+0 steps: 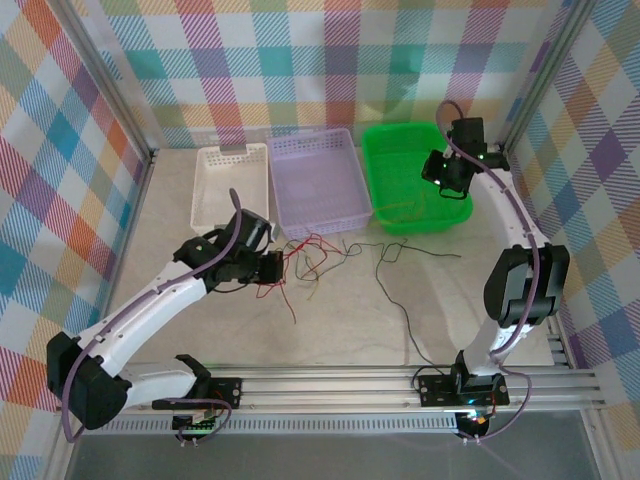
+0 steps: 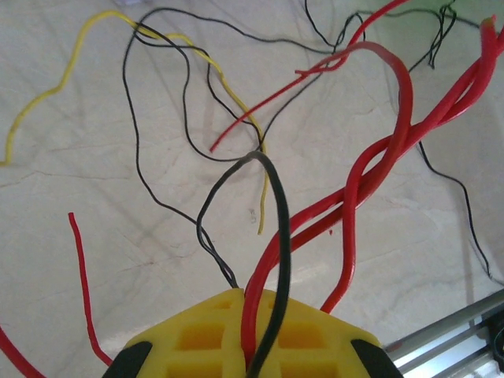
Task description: Untangle the cables
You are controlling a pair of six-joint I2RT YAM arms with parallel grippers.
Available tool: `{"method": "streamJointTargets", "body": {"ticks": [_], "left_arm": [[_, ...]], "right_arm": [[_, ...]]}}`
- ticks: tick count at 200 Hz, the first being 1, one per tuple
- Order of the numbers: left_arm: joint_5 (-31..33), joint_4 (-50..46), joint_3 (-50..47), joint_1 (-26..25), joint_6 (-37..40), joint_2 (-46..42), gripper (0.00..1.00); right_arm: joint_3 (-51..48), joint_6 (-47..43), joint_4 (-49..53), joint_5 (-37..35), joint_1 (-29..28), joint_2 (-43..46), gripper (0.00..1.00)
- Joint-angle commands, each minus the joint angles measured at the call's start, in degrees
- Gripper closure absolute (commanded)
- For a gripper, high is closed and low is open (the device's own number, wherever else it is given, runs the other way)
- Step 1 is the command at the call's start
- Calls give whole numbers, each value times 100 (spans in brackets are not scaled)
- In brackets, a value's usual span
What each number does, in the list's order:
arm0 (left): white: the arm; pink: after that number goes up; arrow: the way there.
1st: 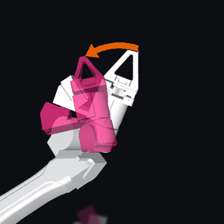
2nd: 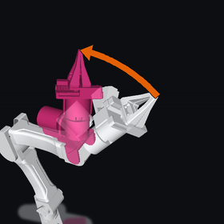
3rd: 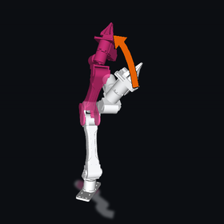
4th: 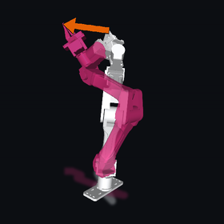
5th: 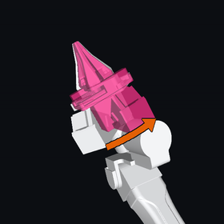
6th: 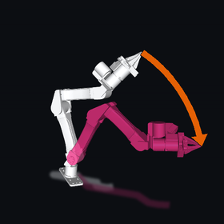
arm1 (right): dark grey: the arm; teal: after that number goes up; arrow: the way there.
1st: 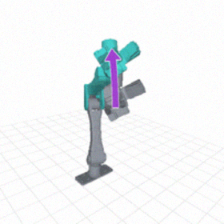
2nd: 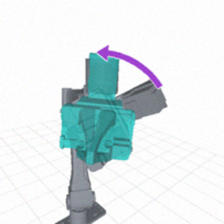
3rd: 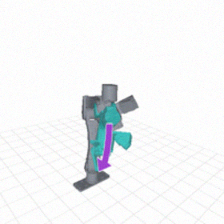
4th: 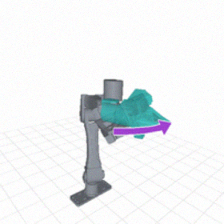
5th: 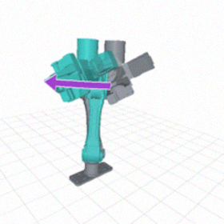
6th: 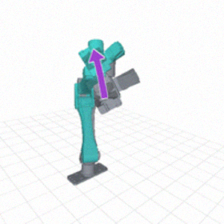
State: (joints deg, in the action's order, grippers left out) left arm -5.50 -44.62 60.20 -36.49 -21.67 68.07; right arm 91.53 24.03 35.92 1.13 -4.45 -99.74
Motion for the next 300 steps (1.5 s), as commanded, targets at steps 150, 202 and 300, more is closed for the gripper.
{"method": "streamJointTargets", "body": {"ticks": [150, 202, 300], "left_arm": [[-276, 804, -29, -465, -1059, 161, 100], [-359, 1231, 4, -635, -1373, 505, 100], [-277, 1535, -64, -1055, -1737, 273, 100]], "right_arm": [[-3785, 553, -2456, 3447, -1871, 3651, 35], [-5215, 1067, -4174, 3156, -3469, 4353, 37], [-5545, 787, -4910, 1769, -4178, 3531, 47]]}}
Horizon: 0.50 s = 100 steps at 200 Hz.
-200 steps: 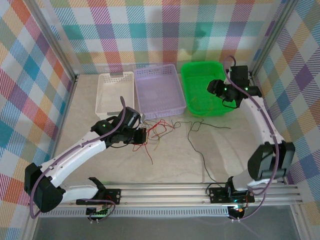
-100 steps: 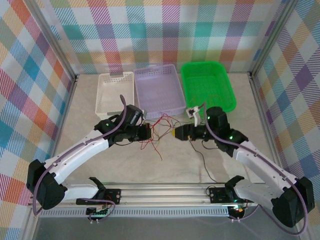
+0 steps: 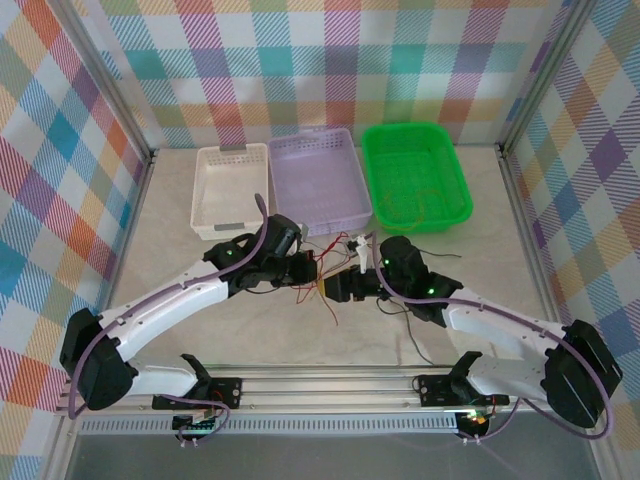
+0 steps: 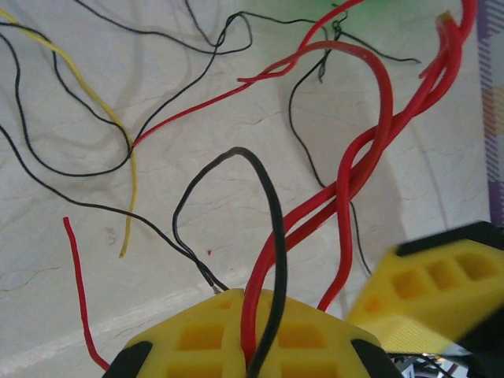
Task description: Untangle the cables
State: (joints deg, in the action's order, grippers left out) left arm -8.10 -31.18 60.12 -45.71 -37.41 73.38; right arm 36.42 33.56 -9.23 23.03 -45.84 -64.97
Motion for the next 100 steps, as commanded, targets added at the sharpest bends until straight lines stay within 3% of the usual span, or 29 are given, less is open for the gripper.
{"method": "streamJointTargets", "body": {"ticks": [1, 50, 100], "left_arm": [[-17, 195, -59, -132, -162, -265, 100], [-34, 384, -167, -223, -324, -394, 100], [16, 453, -192, -254, -424, -498, 100]], "right_arm": [[-33, -166, -399, -426, -39, 54, 47], [-75, -7, -699, -309, -65, -174, 56], [-148, 157, -1044, -55, -85, -231, 56]]}}
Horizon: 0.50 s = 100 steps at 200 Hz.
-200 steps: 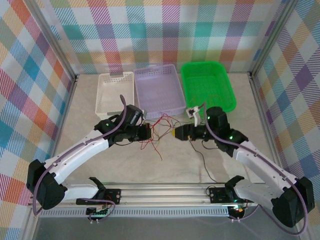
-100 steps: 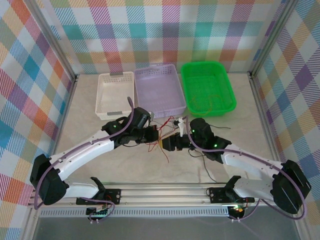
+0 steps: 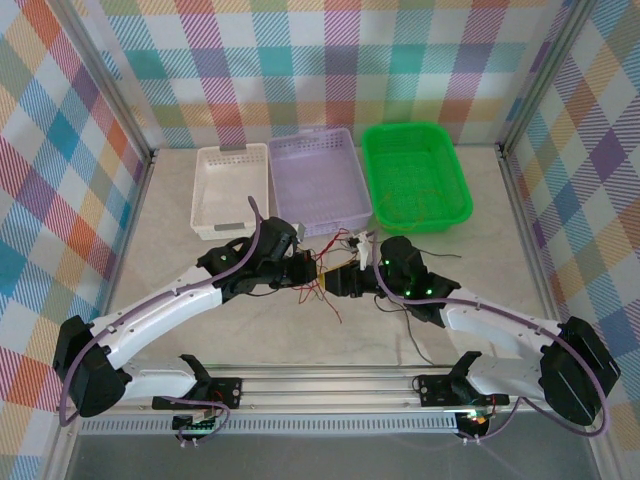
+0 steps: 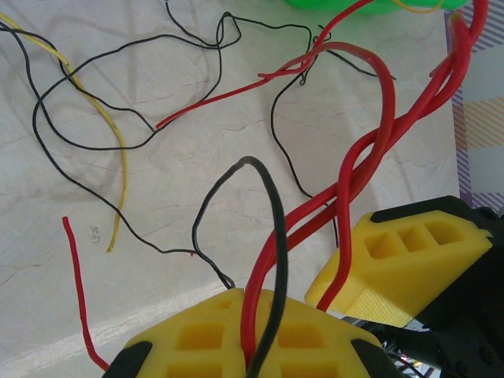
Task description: Untangle the cables
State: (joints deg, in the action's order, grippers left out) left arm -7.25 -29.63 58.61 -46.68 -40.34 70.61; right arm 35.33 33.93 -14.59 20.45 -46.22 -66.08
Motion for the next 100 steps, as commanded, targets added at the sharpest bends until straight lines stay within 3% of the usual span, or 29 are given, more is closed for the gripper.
{"method": "streamJointTargets", "body": {"ticks": [1, 29, 100], "left_arm": [[-68, 303, -38, -158, -136, -226, 100], [-5, 408, -96, -157, -271, -360, 100], [127, 743, -358, -156, -701, -805, 100]], "right_arm": [[-37, 130, -509, 204, -51, -126, 56], [-57, 190, -580, 209, -106, -248, 58], [-222, 324, -876, 235, -129, -126, 78]]}}
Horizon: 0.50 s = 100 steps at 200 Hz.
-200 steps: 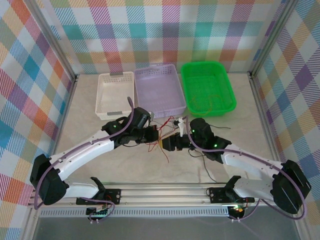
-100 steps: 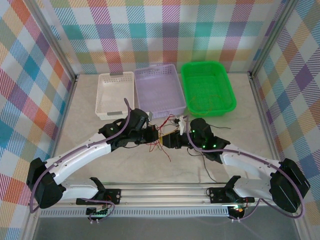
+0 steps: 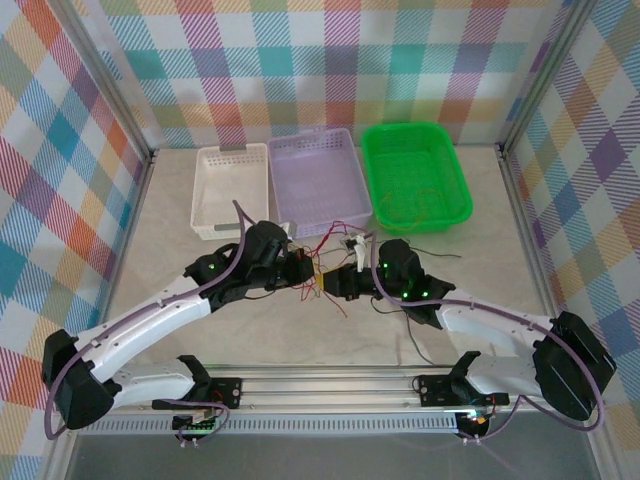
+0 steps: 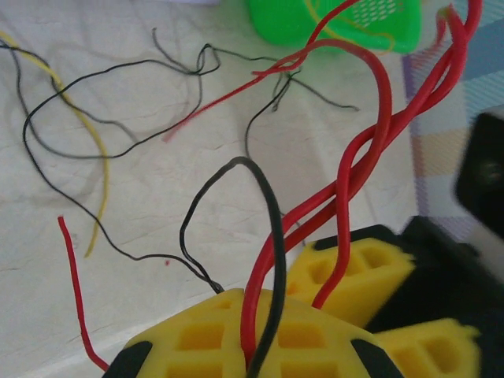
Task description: Untangle the cables
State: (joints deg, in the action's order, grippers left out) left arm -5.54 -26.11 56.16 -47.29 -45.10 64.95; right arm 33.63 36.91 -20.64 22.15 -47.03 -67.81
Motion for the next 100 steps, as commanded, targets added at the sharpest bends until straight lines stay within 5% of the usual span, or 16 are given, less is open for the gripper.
{"method": "streamJointTargets", "body": {"ticks": [1, 37, 100], "left_arm": [[-39, 394, -114, -91, -226, -247, 100], [-102, 397, -123, -89, -268, -282, 100], [186, -660, 91, -86, 293, -478, 100]], "right_arm": [[-55, 27, -268, 63, -50, 52, 79], [-131, -82, -48, -289, -52, 388, 100], [-405, -245, 1577, -2289, 24, 1808, 100]]}}
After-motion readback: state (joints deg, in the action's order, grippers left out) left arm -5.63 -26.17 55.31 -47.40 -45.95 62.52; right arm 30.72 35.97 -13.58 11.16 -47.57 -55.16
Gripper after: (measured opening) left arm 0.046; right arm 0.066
